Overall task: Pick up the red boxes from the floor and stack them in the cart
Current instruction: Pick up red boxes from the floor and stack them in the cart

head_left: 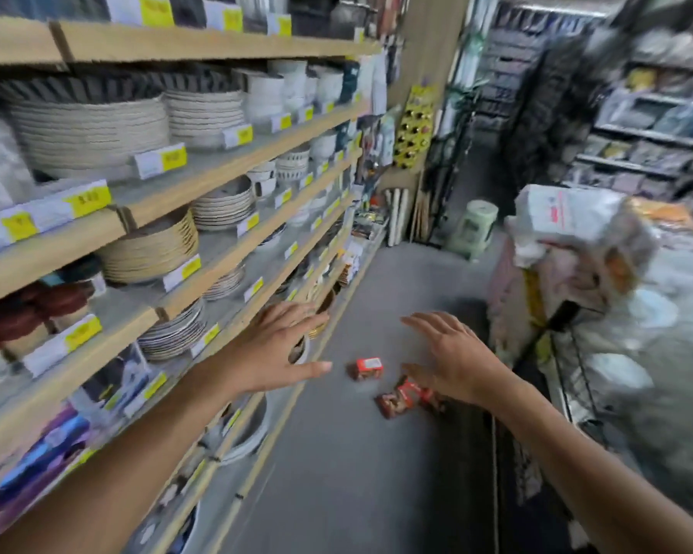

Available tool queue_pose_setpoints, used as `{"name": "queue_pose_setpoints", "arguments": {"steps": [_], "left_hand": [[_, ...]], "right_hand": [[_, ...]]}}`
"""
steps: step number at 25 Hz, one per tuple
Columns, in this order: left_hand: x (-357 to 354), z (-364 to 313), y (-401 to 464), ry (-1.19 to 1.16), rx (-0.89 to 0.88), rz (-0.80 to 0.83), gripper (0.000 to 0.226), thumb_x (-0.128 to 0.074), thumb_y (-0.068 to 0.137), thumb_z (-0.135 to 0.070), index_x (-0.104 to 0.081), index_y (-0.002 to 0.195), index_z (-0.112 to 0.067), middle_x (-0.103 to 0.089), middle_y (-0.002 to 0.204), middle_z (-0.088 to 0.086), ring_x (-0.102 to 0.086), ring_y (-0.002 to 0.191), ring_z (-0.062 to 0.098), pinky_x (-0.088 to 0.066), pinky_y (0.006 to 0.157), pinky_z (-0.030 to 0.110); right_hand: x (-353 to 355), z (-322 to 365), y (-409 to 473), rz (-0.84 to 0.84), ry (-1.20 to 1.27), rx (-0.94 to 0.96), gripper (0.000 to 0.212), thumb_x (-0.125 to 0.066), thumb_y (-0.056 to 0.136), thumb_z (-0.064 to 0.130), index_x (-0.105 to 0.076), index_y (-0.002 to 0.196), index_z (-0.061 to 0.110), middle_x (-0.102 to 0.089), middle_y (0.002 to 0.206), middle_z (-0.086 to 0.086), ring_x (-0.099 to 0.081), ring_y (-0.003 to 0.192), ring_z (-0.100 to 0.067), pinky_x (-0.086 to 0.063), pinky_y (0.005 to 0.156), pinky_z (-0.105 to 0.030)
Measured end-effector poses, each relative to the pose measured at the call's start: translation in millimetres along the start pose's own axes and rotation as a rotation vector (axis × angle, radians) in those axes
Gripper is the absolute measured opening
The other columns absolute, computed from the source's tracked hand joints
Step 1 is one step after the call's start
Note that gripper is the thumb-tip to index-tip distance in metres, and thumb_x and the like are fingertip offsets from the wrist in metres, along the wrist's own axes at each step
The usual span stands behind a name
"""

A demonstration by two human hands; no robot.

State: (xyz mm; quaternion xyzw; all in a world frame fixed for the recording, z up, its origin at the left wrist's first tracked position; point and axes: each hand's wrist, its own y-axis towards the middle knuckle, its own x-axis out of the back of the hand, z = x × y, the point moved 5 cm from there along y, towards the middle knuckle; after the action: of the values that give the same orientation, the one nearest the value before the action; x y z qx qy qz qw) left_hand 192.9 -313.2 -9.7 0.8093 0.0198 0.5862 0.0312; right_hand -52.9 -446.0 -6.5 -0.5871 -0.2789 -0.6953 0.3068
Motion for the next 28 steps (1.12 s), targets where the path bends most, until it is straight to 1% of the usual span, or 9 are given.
{"name": "queue_pose_setpoints", "arguments": {"steps": [3,5,7,9,13,16,19,23,28], "left_hand": [[-13,-4,59,-0.031,-0.113,0.057,0.094,-0.036,0.078,-0.086,-0.027,0.156,-0.035,-0.020,0.162,-0.012,-0.008,0.150,0.009,-0.005,0.118,0.023],[-32,-12,93,-0.066,-0.186,0.098,0.103,-0.032,0.069,-0.090,-0.028,0.155,-0.034,-0.023,0.162,-0.009,-0.012,0.150,0.010,-0.009,0.117,0.024],[-53,-20,127,-0.081,-0.243,0.150,0.105,-0.030,0.065,-0.090,-0.029,0.155,-0.034,-0.025,0.162,-0.007,-0.017,0.149,0.010,-0.011,0.117,0.022],[-73,-29,167,-0.089,-0.274,0.192,0.098,-0.035,0.070,-0.083,-0.029,0.155,-0.034,-0.026,0.162,-0.007,-0.021,0.148,0.012,-0.013,0.115,0.020],[-105,-49,242,-0.065,-0.326,0.213,0.076,-0.058,0.090,-0.061,-0.029,0.155,-0.035,-0.026,0.161,-0.010,-0.023,0.147,0.011,-0.016,0.115,0.024],[-127,-49,301,-0.111,-0.294,0.227,0.067,-0.058,0.095,-0.052,-0.031,0.154,-0.035,-0.027,0.160,-0.014,-0.023,0.147,0.008,-0.017,0.109,0.020],[-140,-45,363,-0.157,-0.231,0.237,0.060,-0.058,0.097,-0.044,-0.035,0.152,-0.035,-0.032,0.157,-0.014,-0.027,0.146,0.007,-0.019,0.109,0.018],[-153,-38,430,-0.181,-0.158,0.199,0.052,-0.056,0.100,-0.036,-0.040,0.149,-0.032,-0.038,0.152,-0.016,-0.031,0.140,0.000,-0.020,0.107,0.015],[-179,-13,492,-0.213,-0.079,0.226,0.051,-0.058,0.099,-0.037,-0.043,0.147,-0.032,-0.041,0.150,-0.016,-0.035,0.140,0.003,-0.024,0.110,0.019]], "right_hand": [[3,-35,-11,-0.045,-0.002,-0.178,0.091,-0.042,0.079,0.079,-0.039,0.155,0.030,-0.045,0.156,0.003,-0.038,0.145,-0.025,-0.033,0.120,-0.041],[0,-55,-24,-0.039,0.011,-0.257,0.083,-0.055,0.087,0.071,-0.035,0.157,0.030,-0.041,0.158,0.005,-0.035,0.147,-0.021,-0.031,0.121,-0.037],[-7,-77,-36,-0.019,0.047,-0.324,0.080,-0.060,0.092,0.063,-0.030,0.158,0.031,-0.036,0.161,0.008,-0.033,0.148,-0.018,-0.031,0.120,-0.036],[-14,-108,-41,-0.009,0.067,-0.384,0.080,-0.061,0.092,0.062,-0.027,0.159,0.033,-0.033,0.161,0.009,-0.031,0.148,-0.017,-0.031,0.119,-0.035],[-21,-179,-15,-0.022,0.097,-0.442,0.080,-0.061,0.093,0.060,-0.023,0.159,0.035,-0.030,0.162,0.011,-0.031,0.148,-0.018,-0.033,0.117,-0.034],[-31,-233,24,-0.017,0.152,-0.448,0.081,-0.061,0.094,0.058,-0.020,0.160,0.036,-0.027,0.164,0.011,-0.030,0.149,-0.018,-0.033,0.117,-0.036],[-42,-294,68,0.032,0.212,-0.430,0.082,-0.064,0.094,0.054,-0.018,0.160,0.037,-0.026,0.164,0.011,-0.029,0.150,-0.018,-0.034,0.118,-0.036],[-48,-364,125,0.052,0.302,-0.413,0.081,-0.065,0.093,0.055,-0.023,0.159,0.036,-0.031,0.163,0.007,-0.033,0.148,-0.022,-0.037,0.117,-0.037],[-62,-423,200,0.093,0.357,-0.392,0.080,-0.065,0.092,0.056,-0.023,0.158,0.038,-0.031,0.163,0.007,-0.035,0.148,-0.022,-0.040,0.116,-0.038]]}}
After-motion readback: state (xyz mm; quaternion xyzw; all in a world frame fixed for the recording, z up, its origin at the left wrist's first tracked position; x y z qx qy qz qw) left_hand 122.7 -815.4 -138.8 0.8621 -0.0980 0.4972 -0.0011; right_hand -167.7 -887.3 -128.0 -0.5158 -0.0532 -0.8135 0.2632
